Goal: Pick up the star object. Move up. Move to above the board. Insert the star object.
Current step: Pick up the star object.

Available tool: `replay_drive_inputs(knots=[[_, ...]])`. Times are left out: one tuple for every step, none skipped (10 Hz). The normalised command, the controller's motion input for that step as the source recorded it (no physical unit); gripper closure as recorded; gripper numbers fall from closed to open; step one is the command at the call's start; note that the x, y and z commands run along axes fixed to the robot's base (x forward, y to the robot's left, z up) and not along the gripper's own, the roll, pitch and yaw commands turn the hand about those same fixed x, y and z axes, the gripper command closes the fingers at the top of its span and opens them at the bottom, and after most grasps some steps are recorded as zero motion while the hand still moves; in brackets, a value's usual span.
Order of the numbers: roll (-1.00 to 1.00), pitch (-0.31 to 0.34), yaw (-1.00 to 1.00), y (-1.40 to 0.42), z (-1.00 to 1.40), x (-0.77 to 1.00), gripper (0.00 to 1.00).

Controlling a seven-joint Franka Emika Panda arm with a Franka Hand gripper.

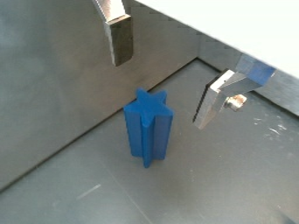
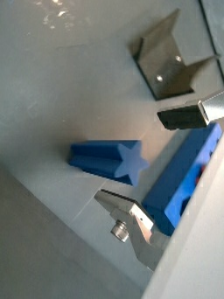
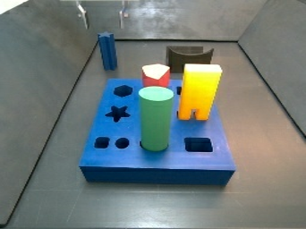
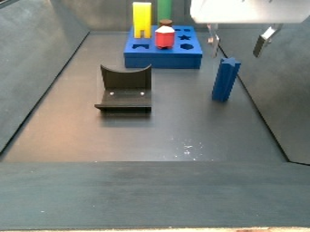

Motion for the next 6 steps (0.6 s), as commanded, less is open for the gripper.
replay_drive_inputs(knots=[[0.04,0.0,0.31,0.0,-0.41,0.03,0.0],[0.0,-0.007,0.0,-0.07,-0.32,0.0,0.0],[-0.01,-0.031,-0.11,-0.17,-0.21,-0.04,0.0],[-0.01,-0.03,-0.15,-0.19,-0.19,-0.05,0.0],[-0.01,-0.027,-0.07,-0.09,-0.26,-0.01,0.0],[0.0,0.0,0.0,-0.02,-0.33,0.0,0.0]])
